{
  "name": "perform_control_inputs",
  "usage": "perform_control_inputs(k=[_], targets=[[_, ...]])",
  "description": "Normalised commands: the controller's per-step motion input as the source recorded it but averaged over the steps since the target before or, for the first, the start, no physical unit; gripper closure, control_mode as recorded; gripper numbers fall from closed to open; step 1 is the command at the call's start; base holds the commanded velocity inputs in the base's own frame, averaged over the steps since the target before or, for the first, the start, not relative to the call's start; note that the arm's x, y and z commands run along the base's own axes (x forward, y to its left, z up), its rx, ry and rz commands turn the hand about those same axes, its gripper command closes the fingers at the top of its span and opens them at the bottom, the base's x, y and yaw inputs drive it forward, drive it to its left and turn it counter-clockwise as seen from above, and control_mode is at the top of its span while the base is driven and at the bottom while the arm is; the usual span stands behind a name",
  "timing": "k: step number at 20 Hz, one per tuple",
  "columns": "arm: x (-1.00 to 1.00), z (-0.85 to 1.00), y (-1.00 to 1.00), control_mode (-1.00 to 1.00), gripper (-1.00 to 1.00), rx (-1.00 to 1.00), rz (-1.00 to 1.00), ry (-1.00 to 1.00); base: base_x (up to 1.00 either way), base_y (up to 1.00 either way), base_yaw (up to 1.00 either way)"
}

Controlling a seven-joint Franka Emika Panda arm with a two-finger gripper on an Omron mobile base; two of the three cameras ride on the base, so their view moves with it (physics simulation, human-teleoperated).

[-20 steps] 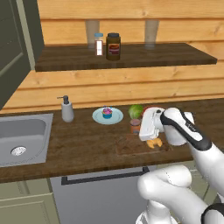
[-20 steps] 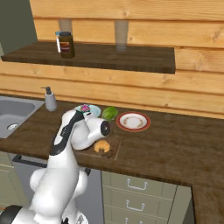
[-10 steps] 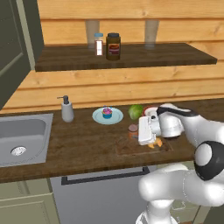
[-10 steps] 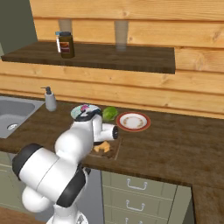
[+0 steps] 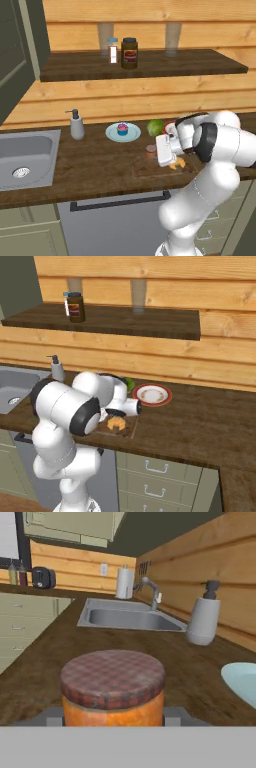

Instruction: From the different types of pastries on the counter, select a croissant and place it on the cutting board. Then retrieve a jar of jam from the cabinet and place it alongside the croissant on the cutting board.

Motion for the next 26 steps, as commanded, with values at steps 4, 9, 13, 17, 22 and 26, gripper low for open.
perform_control_inputs(k=[4, 9, 13, 17, 22, 26], targets=[[0.17, -0.41, -0.01, -1.0, 1.0, 0.0, 0.11, 0.0, 0.0, 0.0, 0.0], [0.01, -0.43, 0.02, -1.0, 1.0, 0.0, 0.07, 0.0, 0.0, 0.0, 0.0], [0.0, -0.23, 0.2, -1.0, 1.0, 0.0, 0.01, 0.0, 0.0, 0.0, 0.0], [-0.07, -0.26, 0.18, -1.0, 1.0, 0.0, 0.02, 0.0, 0.0, 0.0, 0.0], [-0.21, -0.28, 0.03, -1.0, -1.0, 0.0, 0.02, 0.0, 0.0, 0.0, 0.0], [-0.01, -0.07, 0.0, -1.0, -1.0, 0.0, 0.0, 0.0, 0.0, 0.0, 0.0]])
